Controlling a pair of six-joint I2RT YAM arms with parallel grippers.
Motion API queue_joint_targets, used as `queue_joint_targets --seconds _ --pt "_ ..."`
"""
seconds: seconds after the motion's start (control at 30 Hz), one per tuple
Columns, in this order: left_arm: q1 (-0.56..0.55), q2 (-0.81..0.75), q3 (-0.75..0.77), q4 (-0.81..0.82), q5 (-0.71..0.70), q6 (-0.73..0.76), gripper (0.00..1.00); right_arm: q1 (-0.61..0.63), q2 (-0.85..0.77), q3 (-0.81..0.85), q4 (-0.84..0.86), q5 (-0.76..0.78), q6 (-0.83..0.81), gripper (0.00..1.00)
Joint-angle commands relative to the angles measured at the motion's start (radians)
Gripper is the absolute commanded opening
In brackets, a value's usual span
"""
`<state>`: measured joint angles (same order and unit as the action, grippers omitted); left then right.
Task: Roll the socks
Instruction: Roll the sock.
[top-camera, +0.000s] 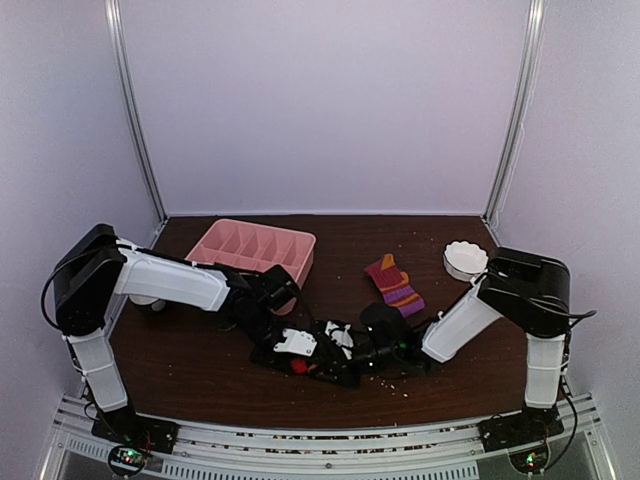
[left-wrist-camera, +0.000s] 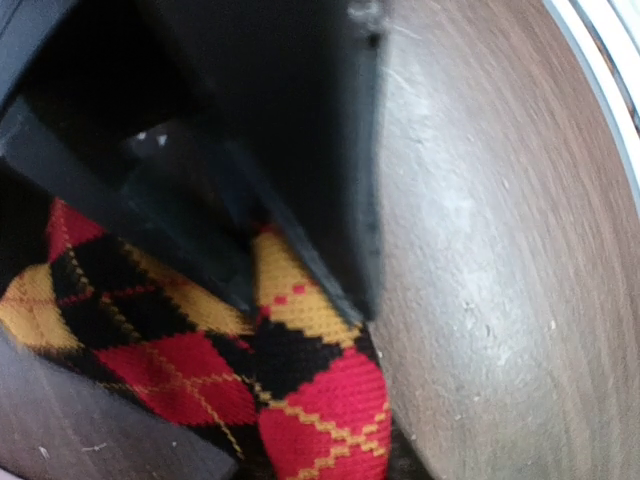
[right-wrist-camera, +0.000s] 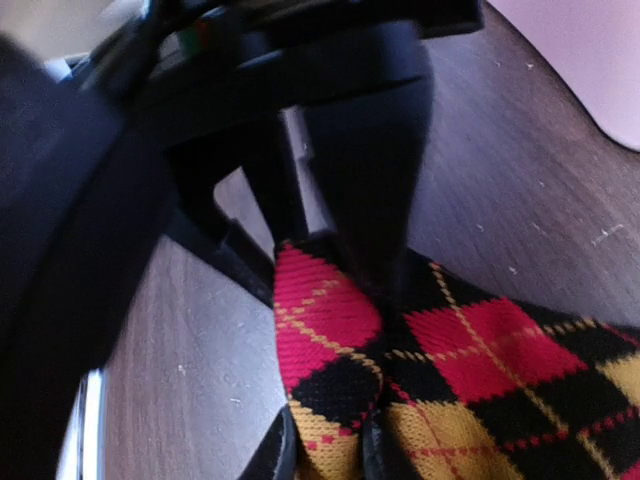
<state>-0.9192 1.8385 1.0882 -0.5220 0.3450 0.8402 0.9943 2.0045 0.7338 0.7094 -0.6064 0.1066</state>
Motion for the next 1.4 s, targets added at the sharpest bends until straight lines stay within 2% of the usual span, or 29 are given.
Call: queue_joint_targets --seconds 0.0,0.03,0.1,0.13,0.17,0.37,0.5,0.57,0.7,0.73,0.8,0.87,0.93,1.0,1.07,1.13,1.17,1.27,1.33,1.37 --pt "-0.003 0.059 0.108 -0.105 0.047 -0.008 0.19 -0.020 0.044 -0.074 -0.345 0.102 0.001 0.35" --pt "-0.003 0.065 0.114 -0.123 0.053 -0.013 0.17 -0.025 0.025 -0.081 -0.341 0.110 -0.001 0.45" --pt "-0.003 0.065 0.109 -0.147 0.058 -0.019 0.16 -0.039 -0.017 -0.106 -0.323 0.115 -0.008 0.54" --pt "-0.003 0.060 0.100 -0.157 0.056 -0.021 0.16 -0.049 -0.041 -0.117 -0.312 0.117 -0.010 0.84" --pt "-0.003 0.054 0.088 -0.162 0.051 -0.024 0.16 -0.060 -0.062 -0.128 -0.304 0.121 -0.013 0.98" --pt "-0.003 0.024 0.065 -0.222 0.063 -0.055 0.17 -0.140 -0.187 -0.170 -0.310 0.175 -0.024 1.00" --pt "0.001 0.058 0.106 -0.290 0.104 -0.069 0.19 -0.151 -0.324 -0.229 -0.272 0.401 -0.006 1.00" --pt "0.007 0.081 0.131 -0.322 0.126 -0.073 0.19 -0.150 -0.395 -0.288 -0.205 0.495 0.033 0.99" --pt "0.026 0.135 0.189 -0.385 0.167 -0.076 0.19 -0.157 -0.459 -0.420 0.055 0.599 0.212 0.99" --pt "0.032 0.155 0.205 -0.405 0.183 -0.076 0.19 -0.167 -0.456 -0.436 0.100 0.604 0.249 0.99" --pt "0.045 0.187 0.241 -0.452 0.220 -0.072 0.19 -0.187 -0.439 -0.442 0.161 0.516 0.194 1.00" --pt "0.064 0.211 0.268 -0.490 0.262 -0.070 0.19 -0.182 -0.437 -0.428 0.111 0.523 0.146 0.99" --pt "0.084 0.230 0.290 -0.516 0.281 -0.071 0.19 -0.153 -0.455 -0.431 0.073 0.598 0.087 0.99" --pt "0.101 0.252 0.310 -0.538 0.292 -0.073 0.19 -0.103 -0.491 -0.474 0.119 0.680 0.041 0.99" --pt "0.115 0.282 0.334 -0.564 0.296 -0.077 0.20 -0.100 -0.514 -0.519 0.194 0.730 0.121 1.00" --pt "0.125 0.313 0.355 -0.589 0.290 -0.076 0.20 -0.115 -0.540 -0.491 0.093 0.813 0.238 1.00" --pt "0.129 0.324 0.363 -0.600 0.290 -0.077 0.20 -0.121 -0.540 -0.473 0.067 0.813 0.254 1.00" --pt "0.138 0.348 0.379 -0.618 0.289 -0.078 0.20 -0.121 -0.523 -0.506 0.191 0.704 0.209 0.99" --pt "0.144 0.369 0.396 -0.640 0.296 -0.076 0.20 -0.121 -0.534 -0.516 0.187 0.652 0.163 0.99" --pt "0.146 0.382 0.408 -0.654 0.297 -0.076 0.20 -0.118 -0.546 -0.519 0.172 0.674 0.151 0.99"
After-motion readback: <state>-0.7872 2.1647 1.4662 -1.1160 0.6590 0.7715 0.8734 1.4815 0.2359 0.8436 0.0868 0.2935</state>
